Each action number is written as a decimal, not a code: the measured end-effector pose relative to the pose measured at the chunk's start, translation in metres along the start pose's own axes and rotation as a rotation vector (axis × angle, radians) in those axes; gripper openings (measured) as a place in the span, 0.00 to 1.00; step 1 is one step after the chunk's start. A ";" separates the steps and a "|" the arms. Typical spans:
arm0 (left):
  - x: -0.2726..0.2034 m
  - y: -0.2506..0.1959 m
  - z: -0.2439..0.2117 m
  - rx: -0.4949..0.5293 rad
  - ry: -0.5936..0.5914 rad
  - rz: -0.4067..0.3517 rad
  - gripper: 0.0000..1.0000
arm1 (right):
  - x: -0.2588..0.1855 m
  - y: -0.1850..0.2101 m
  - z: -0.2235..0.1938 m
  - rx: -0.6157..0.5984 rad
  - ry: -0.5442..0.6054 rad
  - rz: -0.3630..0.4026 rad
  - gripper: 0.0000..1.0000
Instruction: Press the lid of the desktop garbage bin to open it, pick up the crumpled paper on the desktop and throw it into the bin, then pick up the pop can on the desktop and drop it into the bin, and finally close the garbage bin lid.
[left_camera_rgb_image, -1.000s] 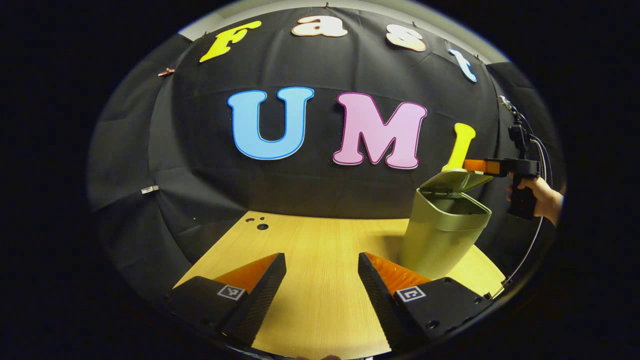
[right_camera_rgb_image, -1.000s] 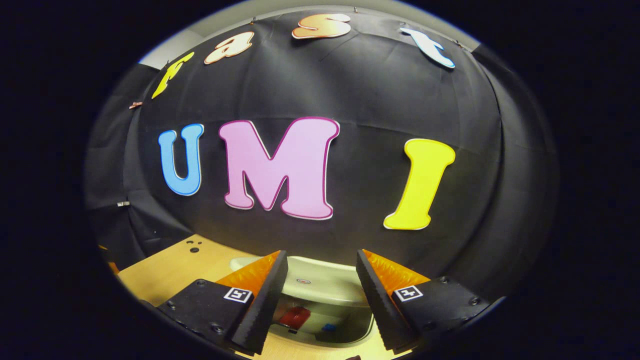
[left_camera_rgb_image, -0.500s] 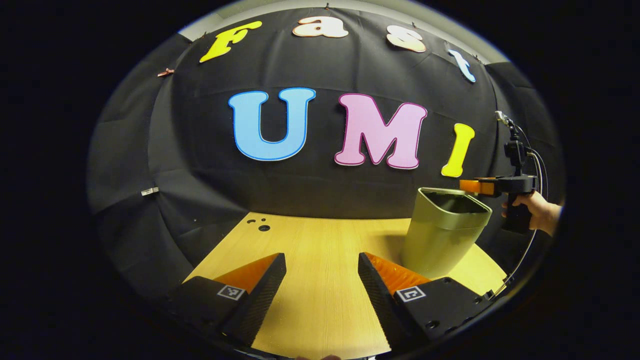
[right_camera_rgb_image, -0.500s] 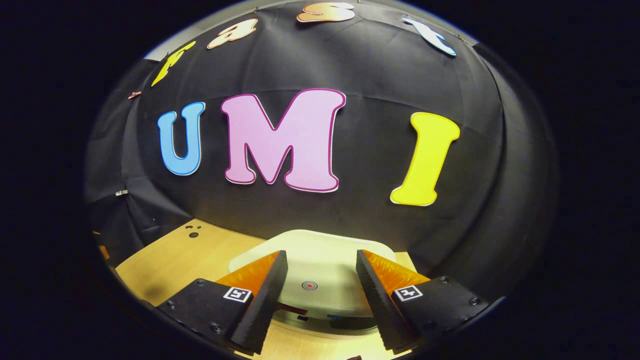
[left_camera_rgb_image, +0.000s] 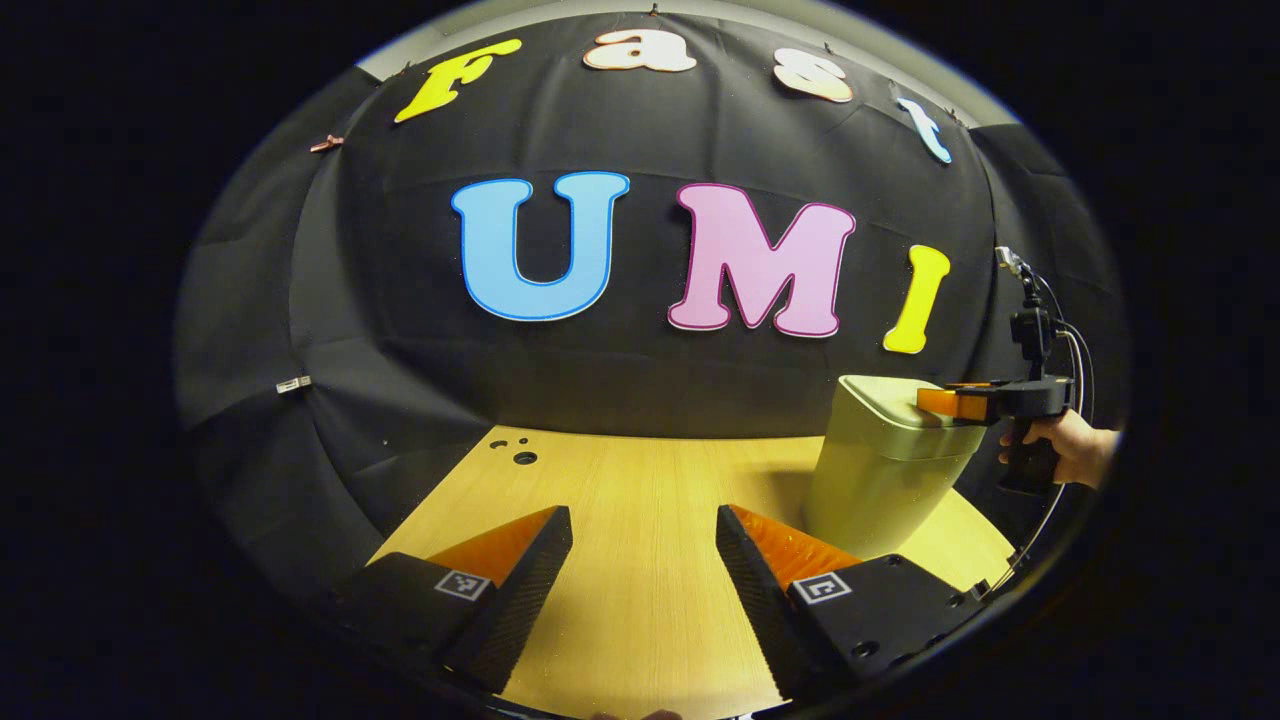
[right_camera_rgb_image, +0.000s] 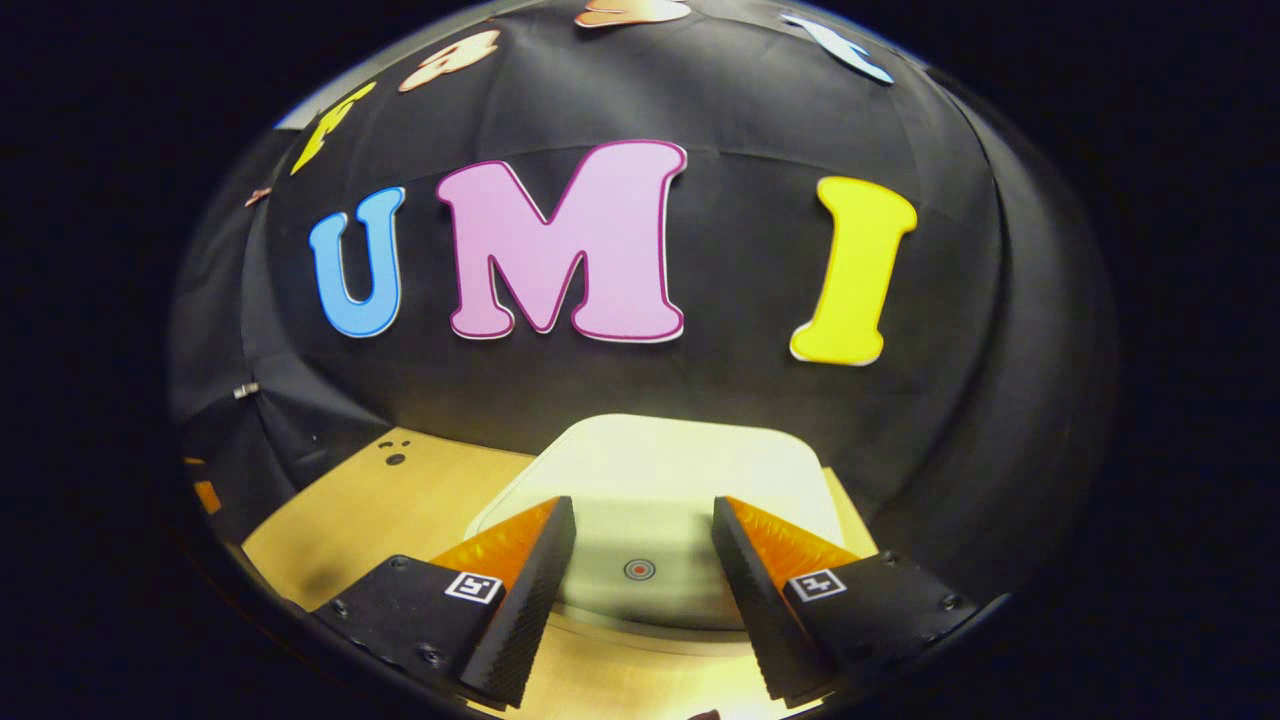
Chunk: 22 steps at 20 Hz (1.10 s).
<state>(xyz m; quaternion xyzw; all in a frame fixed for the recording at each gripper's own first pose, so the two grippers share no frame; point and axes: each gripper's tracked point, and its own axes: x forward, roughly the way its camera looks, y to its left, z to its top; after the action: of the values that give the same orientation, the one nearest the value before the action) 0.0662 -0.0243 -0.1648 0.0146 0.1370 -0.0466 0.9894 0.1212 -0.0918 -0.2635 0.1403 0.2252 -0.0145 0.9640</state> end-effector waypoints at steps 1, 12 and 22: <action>0.001 0.001 0.001 -0.002 0.001 -0.001 0.94 | 0.001 0.000 -0.001 0.007 -0.014 0.003 0.88; 0.007 -0.002 0.014 0.010 -0.033 -0.041 0.94 | -0.011 0.002 0.008 0.024 -0.083 -0.015 0.88; -0.007 -0.013 0.026 0.022 -0.085 -0.104 0.94 | -0.090 0.033 0.048 -0.013 -0.225 0.004 0.88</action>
<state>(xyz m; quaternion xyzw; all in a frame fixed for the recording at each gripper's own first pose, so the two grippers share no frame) 0.0648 -0.0372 -0.1380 0.0166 0.0948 -0.0999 0.9903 0.0643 -0.0762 -0.1739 0.1320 0.1156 -0.0266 0.9841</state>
